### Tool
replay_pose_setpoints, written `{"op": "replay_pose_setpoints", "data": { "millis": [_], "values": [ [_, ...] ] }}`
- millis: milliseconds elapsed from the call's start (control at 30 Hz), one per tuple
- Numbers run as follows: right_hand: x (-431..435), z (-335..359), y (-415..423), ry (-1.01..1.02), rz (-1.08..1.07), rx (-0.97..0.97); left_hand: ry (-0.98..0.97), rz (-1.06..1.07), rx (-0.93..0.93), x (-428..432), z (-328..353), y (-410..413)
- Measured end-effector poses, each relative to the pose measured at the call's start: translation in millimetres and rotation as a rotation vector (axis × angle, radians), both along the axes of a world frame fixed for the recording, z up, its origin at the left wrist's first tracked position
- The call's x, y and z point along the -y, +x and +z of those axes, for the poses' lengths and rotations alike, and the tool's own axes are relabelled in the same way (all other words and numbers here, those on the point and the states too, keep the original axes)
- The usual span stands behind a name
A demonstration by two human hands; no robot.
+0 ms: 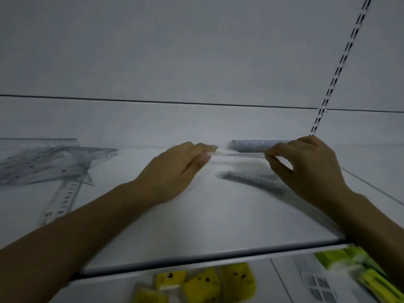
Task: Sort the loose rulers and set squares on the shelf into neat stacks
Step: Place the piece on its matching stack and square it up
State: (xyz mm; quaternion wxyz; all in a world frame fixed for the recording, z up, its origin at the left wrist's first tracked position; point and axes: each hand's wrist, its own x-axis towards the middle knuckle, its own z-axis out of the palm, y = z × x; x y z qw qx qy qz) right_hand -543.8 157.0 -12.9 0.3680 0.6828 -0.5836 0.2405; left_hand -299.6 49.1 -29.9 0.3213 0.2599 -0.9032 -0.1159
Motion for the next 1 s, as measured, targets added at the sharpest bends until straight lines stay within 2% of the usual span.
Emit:
{"op": "replay_pose_setpoints", "data": {
  "millis": [133, 400, 500, 633, 733, 833, 1000],
  "values": [
    [-15.5, -4.8, -1.3, 0.032, 0.005, -0.041, -0.054, -0.020, 0.016, -0.6, -4.3, -5.7],
    [-22.8, -12.4, -4.8, 0.239, 0.109, 0.084, -0.218, 0.055, 0.009, -4.0, -3.4, -0.3],
    [-24.5, -12.2, -3.2, 0.232, 0.147, 0.104, -0.321, 0.036, 0.038, -7.6, -2.4, 1.5],
    [-22.1, -5.1, 6.0, 0.135, 0.217, 0.022, -0.433, -0.002, 0.076, -14.9, -1.3, -1.7],
    [-16.8, 3.9, 27.1, 0.089, 0.327, -0.043, -0.349, -0.057, -0.024, -17.0, -1.1, -3.0],
    [-6.7, 15.3, 44.3, 0.054, 0.395, -0.058, -0.303, -0.081, -0.030, -21.5, 4.0, 1.0],
    [15.4, 43.9, 62.9, 0.162, 0.441, 0.226, -0.232, 0.026, -0.116, -13.9, 15.1, 11.8]
  ]
}}
